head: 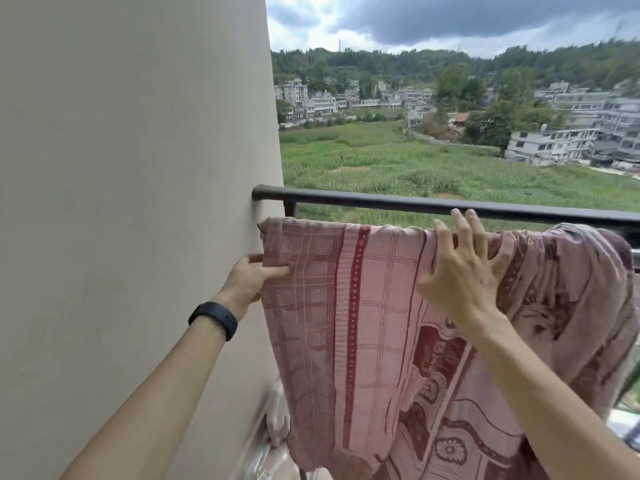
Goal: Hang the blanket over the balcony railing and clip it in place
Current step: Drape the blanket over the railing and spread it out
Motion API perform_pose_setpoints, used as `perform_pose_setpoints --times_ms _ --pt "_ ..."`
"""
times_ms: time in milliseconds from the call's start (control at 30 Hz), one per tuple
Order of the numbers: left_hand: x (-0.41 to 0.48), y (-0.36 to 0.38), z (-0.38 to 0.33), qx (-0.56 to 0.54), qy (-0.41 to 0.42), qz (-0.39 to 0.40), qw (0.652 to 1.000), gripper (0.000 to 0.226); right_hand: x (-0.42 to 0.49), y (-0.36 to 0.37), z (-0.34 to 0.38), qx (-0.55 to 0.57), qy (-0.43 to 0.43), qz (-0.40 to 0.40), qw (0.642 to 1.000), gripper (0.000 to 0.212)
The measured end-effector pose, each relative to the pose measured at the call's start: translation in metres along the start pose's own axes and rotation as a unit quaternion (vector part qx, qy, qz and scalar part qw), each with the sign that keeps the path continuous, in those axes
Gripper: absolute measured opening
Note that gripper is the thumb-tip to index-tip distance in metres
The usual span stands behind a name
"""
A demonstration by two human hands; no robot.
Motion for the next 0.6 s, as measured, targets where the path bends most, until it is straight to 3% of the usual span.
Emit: perform_pose_setpoints --times_ms 100,233,300,400,500,600 --pt "-0.001 -0.009 -0.023 -0.01 0.005 0.033 0.999 0.025 0.015 0.01 0.076 0.049 -0.102 -0.007 0.994 0.07" --pt "0.003 -0.018 -0.049 -0.051 0.025 0.003 0.998 0.021 0.034 0.032 0.124 0.066 -0.136 0.012 0.988 0.062" --pt "0.009 -0.022 -0.054 -0.075 0.026 -0.005 0.997 0.016 0.04 0.031 0.116 0.052 -0.138 -0.008 0.989 0.05" --pt "0.011 -0.014 -0.064 -0.102 0.054 0.072 0.991 0.008 0.034 0.021 0.075 0.016 -0.136 -0.058 0.989 0.039" --pt "0.014 0.001 -0.068 -0.135 0.073 0.127 0.98 0.039 0.017 0.011 0.021 -0.008 -0.127 -0.082 0.988 0.04" --pt "0.015 0.005 -0.067 -0.094 0.094 0.054 0.99 0.036 0.008 0.004 -0.003 -0.005 -0.111 -0.07 0.991 0.043"
Point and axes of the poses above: each hand's wrist, its own x-axis towards the middle knuckle, its own y-axis out of the palm, z = x × y, the point moved 7 cm from there along x, towards the middle knuckle, and after that the axes turned 6 degrees about -y, right-handed, at the moved point
